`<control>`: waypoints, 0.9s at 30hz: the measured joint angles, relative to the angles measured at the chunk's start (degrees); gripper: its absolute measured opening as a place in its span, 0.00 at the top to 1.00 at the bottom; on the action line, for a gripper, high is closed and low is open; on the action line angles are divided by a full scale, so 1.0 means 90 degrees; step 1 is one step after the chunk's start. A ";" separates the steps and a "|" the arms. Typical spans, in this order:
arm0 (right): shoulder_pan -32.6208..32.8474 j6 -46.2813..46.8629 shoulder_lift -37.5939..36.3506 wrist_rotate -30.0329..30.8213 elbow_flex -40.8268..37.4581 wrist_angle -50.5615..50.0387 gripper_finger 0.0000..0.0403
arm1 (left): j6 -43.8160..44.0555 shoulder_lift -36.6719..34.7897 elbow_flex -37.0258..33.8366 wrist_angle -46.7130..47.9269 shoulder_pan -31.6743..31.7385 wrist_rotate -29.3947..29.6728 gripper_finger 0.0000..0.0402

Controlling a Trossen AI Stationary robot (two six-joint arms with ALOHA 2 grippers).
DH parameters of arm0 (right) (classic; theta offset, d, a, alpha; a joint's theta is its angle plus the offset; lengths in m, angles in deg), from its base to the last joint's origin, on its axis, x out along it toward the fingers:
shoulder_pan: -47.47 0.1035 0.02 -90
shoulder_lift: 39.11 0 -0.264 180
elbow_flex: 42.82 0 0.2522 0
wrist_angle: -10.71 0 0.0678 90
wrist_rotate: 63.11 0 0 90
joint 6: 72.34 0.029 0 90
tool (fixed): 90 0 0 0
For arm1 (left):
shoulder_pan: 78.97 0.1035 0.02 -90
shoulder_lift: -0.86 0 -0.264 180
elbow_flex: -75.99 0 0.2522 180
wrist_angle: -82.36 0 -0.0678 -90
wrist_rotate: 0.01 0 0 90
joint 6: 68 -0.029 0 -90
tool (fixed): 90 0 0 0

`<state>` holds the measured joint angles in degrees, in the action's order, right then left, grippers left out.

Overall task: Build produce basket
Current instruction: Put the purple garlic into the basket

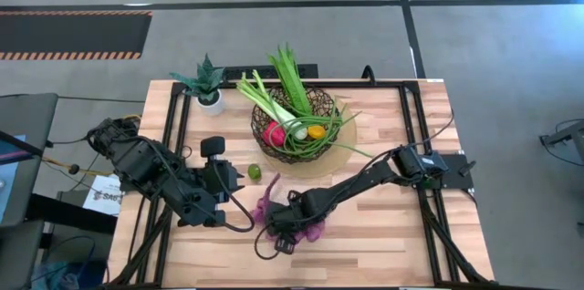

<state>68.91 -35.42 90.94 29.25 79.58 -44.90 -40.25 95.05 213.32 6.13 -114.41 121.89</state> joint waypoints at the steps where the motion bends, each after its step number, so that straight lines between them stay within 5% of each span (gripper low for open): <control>1: 0.0042 -0.0017 0.0003 0.0112 0.0157 -0.0159 0.93 | 0.0002 0.0000 0.0000 -0.0001 0.0000 -0.0003 0.80; 10: 0.0479 -0.0129 -0.0100 0.2241 0.2944 -0.4235 0.94 | 0.0011 0.0000 0.0000 -0.0002 0.0002 -0.0012 0.80; 18: 0.0162 0.0252 -0.2174 0.3587 0.2273 -0.5055 0.94 | 0.0007 0.0002 0.0002 0.0000 0.0002 -0.0006 0.80; 27: -0.1168 -0.1315 -0.2883 0.3239 0.2273 -0.4094 0.94 | -0.0041 0.0002 0.0002 0.0001 0.0002 0.0033 0.80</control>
<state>58.40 -47.26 64.99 58.39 100.04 -81.74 -40.61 95.07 213.34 6.14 -114.39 122.19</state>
